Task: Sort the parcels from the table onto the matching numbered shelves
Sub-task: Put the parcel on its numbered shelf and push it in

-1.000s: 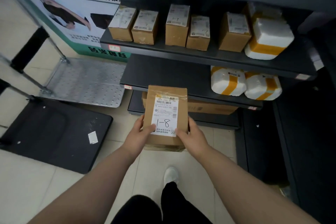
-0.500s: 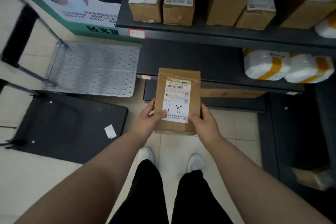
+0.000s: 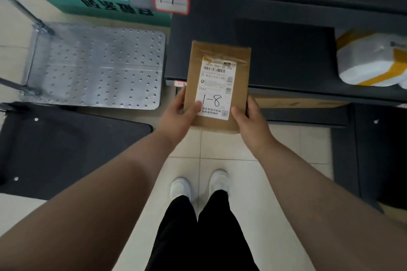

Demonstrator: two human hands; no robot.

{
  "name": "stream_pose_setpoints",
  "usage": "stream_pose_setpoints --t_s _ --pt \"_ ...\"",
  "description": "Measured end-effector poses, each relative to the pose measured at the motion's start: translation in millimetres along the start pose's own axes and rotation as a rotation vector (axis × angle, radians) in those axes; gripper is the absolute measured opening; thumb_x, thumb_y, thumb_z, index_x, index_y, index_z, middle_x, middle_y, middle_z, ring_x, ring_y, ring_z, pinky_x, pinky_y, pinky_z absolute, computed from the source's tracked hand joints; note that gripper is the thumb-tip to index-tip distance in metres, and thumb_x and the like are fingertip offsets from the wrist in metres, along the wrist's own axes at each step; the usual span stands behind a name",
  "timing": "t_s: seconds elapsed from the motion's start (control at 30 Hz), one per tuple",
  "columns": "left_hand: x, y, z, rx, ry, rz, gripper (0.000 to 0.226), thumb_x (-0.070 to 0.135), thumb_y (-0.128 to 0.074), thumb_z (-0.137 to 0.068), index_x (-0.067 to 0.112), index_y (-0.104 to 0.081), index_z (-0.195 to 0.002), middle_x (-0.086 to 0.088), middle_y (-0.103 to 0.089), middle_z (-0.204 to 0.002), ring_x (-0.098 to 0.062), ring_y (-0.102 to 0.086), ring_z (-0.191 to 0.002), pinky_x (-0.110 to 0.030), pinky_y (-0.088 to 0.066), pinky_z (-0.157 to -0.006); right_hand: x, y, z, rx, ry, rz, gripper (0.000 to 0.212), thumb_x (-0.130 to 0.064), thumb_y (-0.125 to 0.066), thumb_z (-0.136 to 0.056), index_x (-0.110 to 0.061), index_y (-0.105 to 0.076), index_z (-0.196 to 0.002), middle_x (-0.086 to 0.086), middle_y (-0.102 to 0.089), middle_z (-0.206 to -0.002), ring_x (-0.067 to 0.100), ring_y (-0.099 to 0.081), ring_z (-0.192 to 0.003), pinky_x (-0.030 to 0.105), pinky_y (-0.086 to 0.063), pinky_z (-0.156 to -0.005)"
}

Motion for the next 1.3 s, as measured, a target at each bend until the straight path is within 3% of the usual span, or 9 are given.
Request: stream_pose_setpoints --t_s 0.3,0.4,0.5,0.63,0.7,0.77,0.93,1.17,1.3 --pt "-9.5 1.7 -102.5 0.054 -0.052 -0.134 0.074 0.061 -0.054 -0.082 0.04 -0.027 -0.147 0.012 -0.06 -0.128 -0.011 -0.06 -0.113 -0.04 -0.046 -0.102 -12.3 -18.7 -114.1 -0.079 0.096 0.215 0.052 -0.032 -0.039 -0.102 -0.027 -0.023 -0.15 -0.002 -0.05 -0.14 0.018 -0.05 -0.122 0.034 -0.04 -0.101" --pt "-1.5 4.0 -116.1 0.093 -0.095 -0.133 0.069 0.055 -0.052 -0.091 0.036 -0.022 -0.15 0.011 -0.056 -0.132 -0.01 -0.057 -0.115 -0.036 -0.044 -0.104 -22.8 -18.7 -125.2 -0.025 0.146 0.222 0.052 -0.032 -0.037 -0.103 -0.026 -0.02 -0.152 -0.001 -0.049 -0.138 0.011 -0.048 -0.113 0.024 -0.035 -0.089" --pt "17.9 6.0 -115.7 0.12 -0.148 -0.19 0.069 0.042 -0.049 -0.097 0.028 -0.012 -0.154 0.008 -0.045 -0.142 -0.006 -0.047 -0.122 -0.026 -0.038 -0.105 -29.4 -16.4 -122.5 0.007 0.175 0.247 0.058 -0.034 -0.037 -0.103 -0.027 -0.011 -0.154 0.0 -0.039 -0.149 0.017 -0.044 -0.129 0.026 -0.037 -0.096" --pt "54.2 11.8 -94.2 0.208 -0.379 -0.67 0.07 0.043 -0.049 -0.096 0.022 -0.015 -0.154 -0.002 -0.02 -0.159 -0.021 -0.02 -0.145 -0.039 -0.023 -0.115 -50.4 -12.0 -94.4 0.038 0.388 0.538 0.066 -0.034 -0.042 -0.1 -0.026 -0.004 -0.154 -0.007 -0.003 -0.162 0.015 -0.011 -0.147 0.031 -0.018 -0.114" --pt "65.0 3.4 -79.0 0.19 -0.564 -0.902 0.068 0.047 -0.044 -0.095 0.018 -0.022 -0.152 -0.009 -0.023 -0.158 -0.027 -0.021 -0.145 -0.042 -0.022 -0.115 -60.7 -16.8 -76.7 0.031 0.549 0.727 0.066 -0.034 -0.043 -0.099 -0.021 -0.008 -0.154 -0.004 -0.002 -0.162 0.011 0.0 -0.147 0.029 -0.007 -0.116" --pt "59.0 -12.2 -71.9 0.113 -0.69 -1.125 0.067 0.05 -0.034 -0.095 0.015 -0.024 -0.151 -0.013 -0.027 -0.156 -0.03 -0.023 -0.145 -0.044 -0.02 -0.116 -60.2 -25.7 -65.3 0.023 0.688 0.915 0.065 -0.037 -0.039 -0.097 -0.016 -0.015 -0.153 0.002 -0.011 -0.161 0.014 -0.004 -0.147 0.032 -0.006 -0.117" --pt "23.1 -31.4 -78.6 -0.005 -0.625 -1.34 0.069 0.046 -0.028 -0.093 0.02 0.001 -0.15 -0.005 0.001 -0.161 -0.02 0.006 -0.148 -0.04 -0.003 -0.119 -27.8 -43.4 -75.0 -0.015 0.737 1.205 0.073 -0.031 -0.06 -0.089 -0.008 -0.026 -0.149 0.008 -0.026 -0.157 0.024 -0.022 -0.145 0.041 -0.018 -0.115" --pt "37.6 -30.3 -115.7 0.056 -0.57 -1.364 0.069 0.041 -0.031 -0.1 0.025 0.018 -0.147 0.001 0.016 -0.16 -0.018 0.018 -0.146 -0.042 0.003 -0.121 -43.1 -44.1 -109.0 -0.054 0.666 1.293 0.072 -0.034 -0.034 -0.101 -0.02 0.025 -0.14 -0.007 0.031 -0.149 0.014 0.023 -0.144 0.036 0.012 -0.118" --pt "52.8 -25.6 -141.0 0.077 -0.543 -1.409 0.066 0.046 -0.023 -0.101 0.026 0.018 -0.15 0.003 0.019 -0.16 -0.018 0.021 -0.146 -0.043 0.006 -0.12 -55.5 -43.1 -133.5 -0.06 0.636 1.314 0.074 -0.036 -0.032 -0.102 -0.018 0.026 -0.145 -0.003 0.026 -0.158 0.016 0.024 -0.144 0.039 0.009 -0.119"
Point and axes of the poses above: each hand's wrist, its own z-axis away from the middle knuckle, its own y-axis out of the back of the hand, x = y × z, the point moved 9 cm from there along -z, towards the middle knuckle
